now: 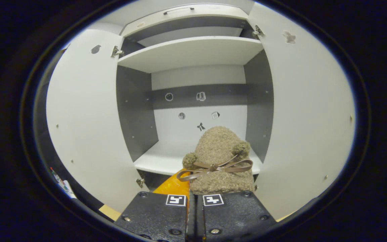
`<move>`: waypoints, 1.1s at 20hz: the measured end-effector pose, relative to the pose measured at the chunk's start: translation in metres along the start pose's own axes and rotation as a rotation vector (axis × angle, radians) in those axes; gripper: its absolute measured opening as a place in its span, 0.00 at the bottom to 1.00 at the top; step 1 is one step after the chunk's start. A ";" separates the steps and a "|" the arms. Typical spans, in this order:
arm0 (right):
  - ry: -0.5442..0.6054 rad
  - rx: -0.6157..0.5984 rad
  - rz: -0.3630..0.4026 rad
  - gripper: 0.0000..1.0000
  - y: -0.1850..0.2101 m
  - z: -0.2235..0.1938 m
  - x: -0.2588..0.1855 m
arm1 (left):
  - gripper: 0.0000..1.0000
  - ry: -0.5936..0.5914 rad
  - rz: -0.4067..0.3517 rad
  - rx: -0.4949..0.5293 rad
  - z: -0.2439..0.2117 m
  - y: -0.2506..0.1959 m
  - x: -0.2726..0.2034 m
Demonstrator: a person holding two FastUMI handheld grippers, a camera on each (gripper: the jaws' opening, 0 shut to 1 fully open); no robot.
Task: Grab one shoe with the right hand and put it into the shoe cabinet, grab the other shoe with the left hand and put it into the shoe cabinet; then close the right door with the right hand and the left door with the left hand.
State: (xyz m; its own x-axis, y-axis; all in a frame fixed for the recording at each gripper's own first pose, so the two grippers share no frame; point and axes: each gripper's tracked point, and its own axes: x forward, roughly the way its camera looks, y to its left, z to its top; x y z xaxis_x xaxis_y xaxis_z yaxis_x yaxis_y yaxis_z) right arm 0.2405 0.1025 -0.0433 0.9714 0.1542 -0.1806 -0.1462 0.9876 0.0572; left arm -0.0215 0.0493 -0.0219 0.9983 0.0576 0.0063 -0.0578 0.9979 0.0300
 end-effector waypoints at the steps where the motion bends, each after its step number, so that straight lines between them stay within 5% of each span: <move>1: -0.009 -0.006 -0.002 0.05 0.001 0.013 0.015 | 0.96 0.000 0.007 -0.006 -0.002 0.001 0.000; 7: 0.011 -0.058 -0.041 0.06 -0.014 0.056 0.123 | 0.96 0.004 0.075 -0.031 -0.001 0.006 0.004; 14: 0.228 -0.021 -0.062 0.06 -0.030 -0.002 0.238 | 0.96 0.006 0.147 -0.030 0.007 0.007 0.015; 22: 0.468 0.041 -0.069 0.05 -0.041 -0.058 0.280 | 0.96 0.047 0.193 -0.006 0.006 0.008 0.020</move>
State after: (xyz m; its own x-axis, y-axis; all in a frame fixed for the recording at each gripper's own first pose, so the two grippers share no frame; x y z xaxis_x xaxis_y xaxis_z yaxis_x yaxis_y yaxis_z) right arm 0.5073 0.1066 -0.1534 0.7882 0.0943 -0.6082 -0.0677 0.9955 0.0666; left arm -0.0016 0.0579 -0.0157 0.9678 0.2491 -0.0357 -0.2482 0.9683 0.0273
